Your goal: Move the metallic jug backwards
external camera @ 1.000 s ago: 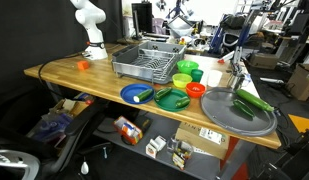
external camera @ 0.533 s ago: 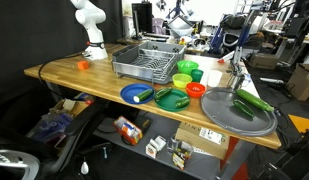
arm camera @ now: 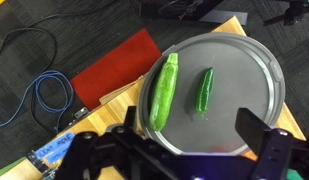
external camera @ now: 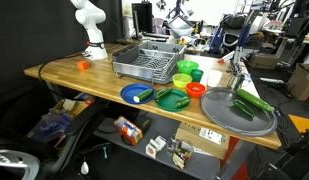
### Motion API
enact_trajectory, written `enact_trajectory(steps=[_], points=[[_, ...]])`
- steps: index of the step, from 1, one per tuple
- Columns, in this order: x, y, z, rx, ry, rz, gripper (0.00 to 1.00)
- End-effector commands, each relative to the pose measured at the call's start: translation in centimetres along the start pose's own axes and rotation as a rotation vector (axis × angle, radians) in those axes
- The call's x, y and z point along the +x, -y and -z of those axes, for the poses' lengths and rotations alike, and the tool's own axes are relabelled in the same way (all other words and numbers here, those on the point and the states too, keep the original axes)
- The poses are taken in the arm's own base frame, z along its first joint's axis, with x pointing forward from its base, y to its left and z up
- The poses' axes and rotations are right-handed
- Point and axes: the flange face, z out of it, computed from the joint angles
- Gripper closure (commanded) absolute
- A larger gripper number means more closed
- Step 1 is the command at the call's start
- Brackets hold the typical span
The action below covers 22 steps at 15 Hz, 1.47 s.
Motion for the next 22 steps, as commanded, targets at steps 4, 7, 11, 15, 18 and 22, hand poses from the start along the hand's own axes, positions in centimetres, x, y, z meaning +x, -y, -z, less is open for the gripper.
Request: enact_trajectory(steps=[4,7,11,15,18,22], points=[[0.6,0.0,-0.4,-0.005,-0.001,0.006,0.0],[2.2,0.3,-1.8,0.005,-0.001,0.035,0.0],[4.4,-0.4,-5.4,0.0,-0.04,0.007,0.0],[5.5,-2.1,-9.2,0.005,-0.082,-0.079,0.0],[6.1,-3.5,-11.2,0.001,-0.116,-0.128,0.0],[5.9,-3.4,-12.0,0.017,-0.091,-0.139,0.0]])
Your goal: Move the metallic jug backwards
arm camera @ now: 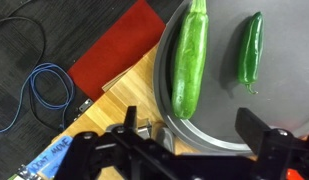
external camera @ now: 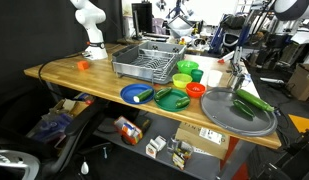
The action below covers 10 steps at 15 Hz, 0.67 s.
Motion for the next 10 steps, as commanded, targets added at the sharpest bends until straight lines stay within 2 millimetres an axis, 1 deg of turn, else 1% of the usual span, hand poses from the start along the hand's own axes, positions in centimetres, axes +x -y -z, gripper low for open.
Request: enact_trajectory(steps=[1,4,6,8,10], points=[[0.2,0.0,0.1,0.0,-0.001,-0.001,0.0],[0.4,0.1,0.1,-0.023,-0.012,-0.004,0.0],[0.8,0.5,-0.5,-0.069,-0.022,0.022,0.0],[1.2,1.1,-1.3,-0.095,-0.07,0.038,0.0],[1.7,1.3,-2.8,-0.126,-0.092,0.042,0.0]])
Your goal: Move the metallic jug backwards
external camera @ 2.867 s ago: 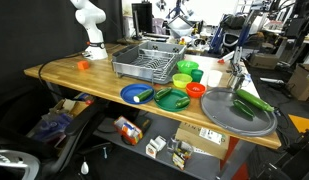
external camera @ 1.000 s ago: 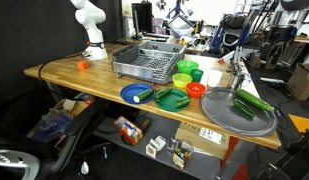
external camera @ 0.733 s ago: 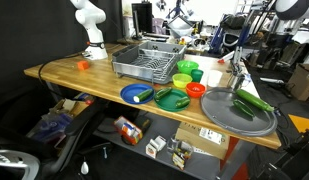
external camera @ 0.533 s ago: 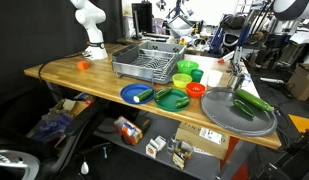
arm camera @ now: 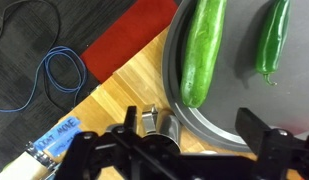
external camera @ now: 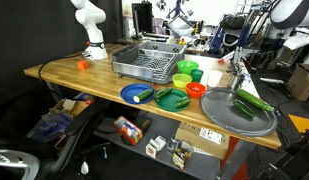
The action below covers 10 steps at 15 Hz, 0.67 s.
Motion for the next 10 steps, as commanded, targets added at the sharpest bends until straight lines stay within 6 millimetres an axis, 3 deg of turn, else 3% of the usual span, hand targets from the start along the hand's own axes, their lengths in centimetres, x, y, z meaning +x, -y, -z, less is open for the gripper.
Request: enact_trajectory(steps=[1,6,10], points=[[0.4,0.3,-2.6,-0.051,-0.047,-0.007,0.0],[0.4,-0.1,-6.6,-0.086,-0.08,-0.059,0.0],[0.6,-0.8,-8.0,-0.107,-0.125,-0.084,0.0]])
